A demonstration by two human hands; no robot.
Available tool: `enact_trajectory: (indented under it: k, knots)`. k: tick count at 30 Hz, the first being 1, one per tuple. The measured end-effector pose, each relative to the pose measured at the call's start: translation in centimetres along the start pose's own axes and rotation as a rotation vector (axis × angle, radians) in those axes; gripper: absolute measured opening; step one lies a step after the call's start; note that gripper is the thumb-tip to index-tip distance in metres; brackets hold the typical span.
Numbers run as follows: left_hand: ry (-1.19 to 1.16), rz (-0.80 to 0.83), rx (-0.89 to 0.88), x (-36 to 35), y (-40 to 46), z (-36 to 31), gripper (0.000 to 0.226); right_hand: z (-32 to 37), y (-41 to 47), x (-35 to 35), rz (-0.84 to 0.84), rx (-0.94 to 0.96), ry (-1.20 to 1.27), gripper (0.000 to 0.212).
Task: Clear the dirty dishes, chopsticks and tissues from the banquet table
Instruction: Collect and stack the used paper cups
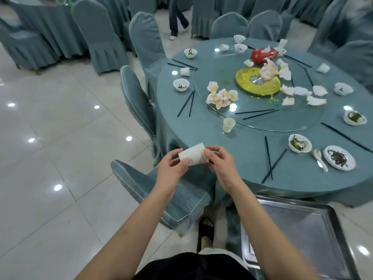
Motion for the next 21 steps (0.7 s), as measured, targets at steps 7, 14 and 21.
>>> enact_trajectory:
  k: [7, 14, 21]
  knots:
    - [-0.052, -0.034, 0.068, -6.0, 8.9, -0.6, 0.034, -0.8, 11.1, 4.7, 0.044, -0.097, 0.012, 0.024]
    - [-0.058, -0.128, 0.111, -9.3, 15.1, -0.2, 0.032, -3.6, 20.9, 9.9, -0.006, -0.123, -0.159, 0.008]
    - [-0.048, -0.199, 0.168, -10.6, 18.5, 0.5, 0.038, -6.7, 28.7, 13.4, -0.09, -0.049, -0.532, 0.026]
Point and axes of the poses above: each hand's wrist, its own y-axis towards the middle knuckle, its own x-axis out of the back of the hand, z = x × y, the point moved 5 cm from there along y, towards the middle knuckle, and after that the axes turned 8 degrees about x, right-handed, at the moved point
